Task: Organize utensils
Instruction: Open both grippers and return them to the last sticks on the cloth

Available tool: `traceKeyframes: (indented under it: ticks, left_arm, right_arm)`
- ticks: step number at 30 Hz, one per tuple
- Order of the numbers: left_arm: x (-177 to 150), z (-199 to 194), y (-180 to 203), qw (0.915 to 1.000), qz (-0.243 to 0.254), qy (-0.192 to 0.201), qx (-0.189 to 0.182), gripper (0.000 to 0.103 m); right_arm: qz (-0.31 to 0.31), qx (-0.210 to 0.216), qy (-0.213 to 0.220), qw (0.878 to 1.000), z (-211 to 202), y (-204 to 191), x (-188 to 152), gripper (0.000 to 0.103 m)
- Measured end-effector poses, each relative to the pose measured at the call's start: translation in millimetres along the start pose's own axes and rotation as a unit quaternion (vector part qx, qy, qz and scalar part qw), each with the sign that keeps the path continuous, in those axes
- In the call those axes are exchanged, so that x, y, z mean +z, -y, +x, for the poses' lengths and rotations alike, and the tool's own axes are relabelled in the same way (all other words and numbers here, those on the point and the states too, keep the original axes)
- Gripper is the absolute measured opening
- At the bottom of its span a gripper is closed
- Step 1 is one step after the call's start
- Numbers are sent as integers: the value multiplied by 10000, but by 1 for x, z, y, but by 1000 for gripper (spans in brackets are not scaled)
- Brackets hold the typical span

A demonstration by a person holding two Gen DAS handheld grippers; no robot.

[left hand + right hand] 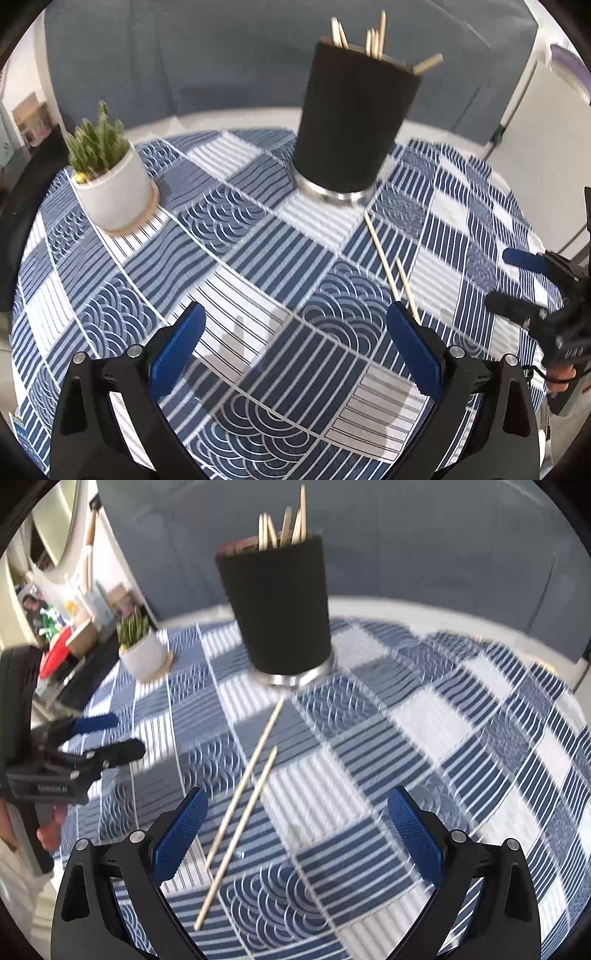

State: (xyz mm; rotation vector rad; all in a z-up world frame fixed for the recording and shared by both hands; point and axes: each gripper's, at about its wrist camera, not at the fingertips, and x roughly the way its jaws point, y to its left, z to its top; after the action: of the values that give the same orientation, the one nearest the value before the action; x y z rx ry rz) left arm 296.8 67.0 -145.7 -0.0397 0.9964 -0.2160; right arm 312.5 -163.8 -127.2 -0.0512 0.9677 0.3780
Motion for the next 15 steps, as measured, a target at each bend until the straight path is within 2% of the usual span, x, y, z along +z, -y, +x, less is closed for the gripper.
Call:
traceKeyframes:
  ticks: [7, 15]
  left_arm:
    - [-7, 27, 13, 9991, 170, -382, -68, 96]
    - [3, 51, 28, 9971, 422, -608, -153, 96]
  right_arm:
    - [-261, -154, -390, 9988, 17, -15, -26, 94]
    - [-599, -204, -662, 9958, 37, -32, -41, 94]
